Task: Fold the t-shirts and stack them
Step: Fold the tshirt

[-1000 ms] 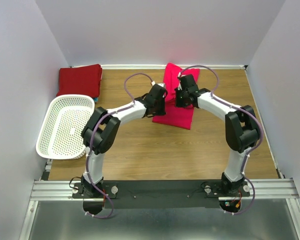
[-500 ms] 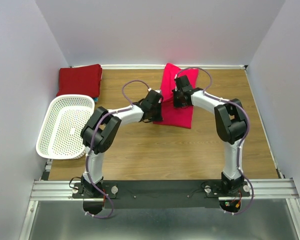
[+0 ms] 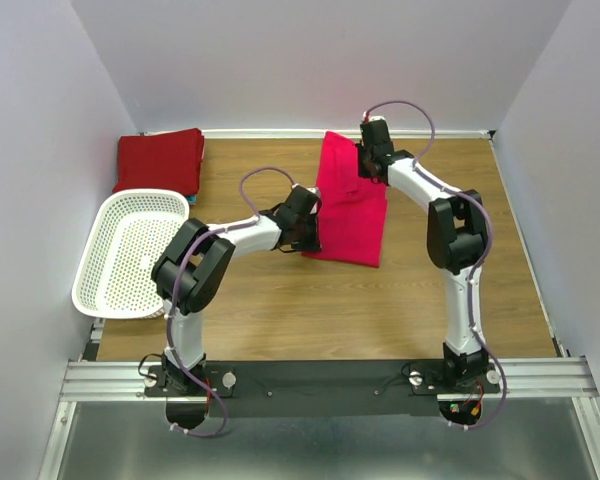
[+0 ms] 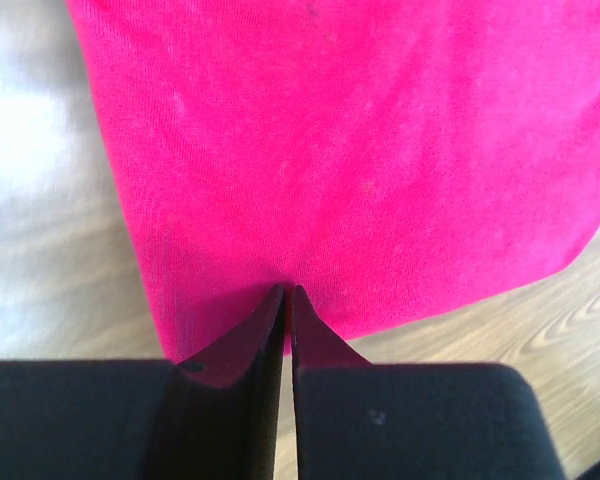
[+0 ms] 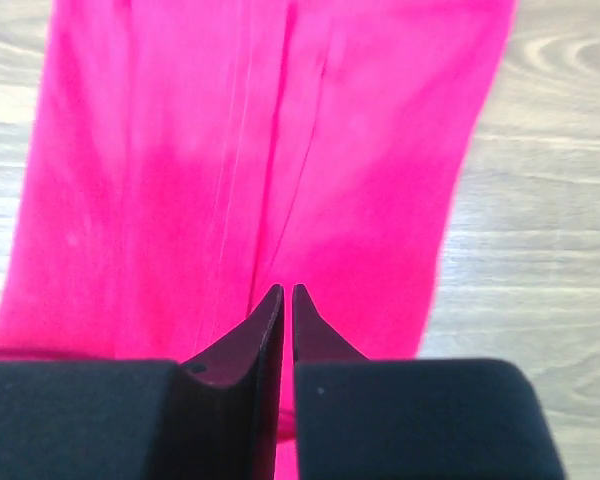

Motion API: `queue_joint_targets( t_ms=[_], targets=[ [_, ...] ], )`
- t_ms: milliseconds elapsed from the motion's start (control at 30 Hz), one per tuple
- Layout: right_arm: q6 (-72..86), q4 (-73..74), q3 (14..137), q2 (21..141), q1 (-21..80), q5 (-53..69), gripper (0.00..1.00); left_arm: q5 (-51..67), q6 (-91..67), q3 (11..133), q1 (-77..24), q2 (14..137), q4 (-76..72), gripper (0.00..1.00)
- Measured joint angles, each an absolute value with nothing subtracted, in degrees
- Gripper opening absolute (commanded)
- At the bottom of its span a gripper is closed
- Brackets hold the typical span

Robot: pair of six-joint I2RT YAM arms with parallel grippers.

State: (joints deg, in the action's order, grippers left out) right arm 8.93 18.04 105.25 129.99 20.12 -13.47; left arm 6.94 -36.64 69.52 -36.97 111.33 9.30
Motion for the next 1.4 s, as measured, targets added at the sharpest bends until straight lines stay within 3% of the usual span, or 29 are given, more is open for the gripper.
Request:
queue_joint_targets(
  t_ms=[133,267,367,567,667,933,1067,1233,1333,1400],
  targets=[
    [9.0,17.2,103.4,126.2,20.0,-12.1,0.19,8.2,-36.7,65.8,-37.0,108.0,10.5,0.18],
    [10.6,16.8,93.2,115.7,19.7,-5.8,0.20,9.6,-37.3,61.3,-36.9,103.1,11.4,0.39],
    [12.5,15.6,85.2,108.2,18.9,1.5,0.20,10.3,-37.7,60.8,-36.4,99.5,11.8,0.45],
    [15.7,11.2,75.4,104.9,13.3,17.7,0.20,10.7,-37.2,66.4,-32.7,97.8,9.3,0.36],
    [17.2,9.4,73.9,107.4,10.5,25.0,0.19,11.4,-36.0,75.0,-30.5,103.3,6.9,0.26],
    [20.4,2.9,74.2,116.2,6.4,36.7,0.15,14.0,-34.5,89.5,-27.0,122.0,3.0,0.18],
    [20.9,0.8,74.7,121.5,4.1,39.3,0.15,17.1,-35.2,92.2,-25.4,130.4,1.5,0.17],
    [21.9,-1.5,75.4,123.9,0.8,43.8,0.16,19.2,-35.6,93.2,-23.7,131.3,0.2,0.16],
    [22.0,-1.6,75.5,124.0,-0.4,44.6,0.18,20.0,-35.7,93.2,-23.2,131.3,0.1,0.21],
    [22.3,-1.6,75.4,123.8,-0.8,45.0,0.22,20.3,-35.8,93.0,-23.0,131.1,0.0,0.31]
  ],
)
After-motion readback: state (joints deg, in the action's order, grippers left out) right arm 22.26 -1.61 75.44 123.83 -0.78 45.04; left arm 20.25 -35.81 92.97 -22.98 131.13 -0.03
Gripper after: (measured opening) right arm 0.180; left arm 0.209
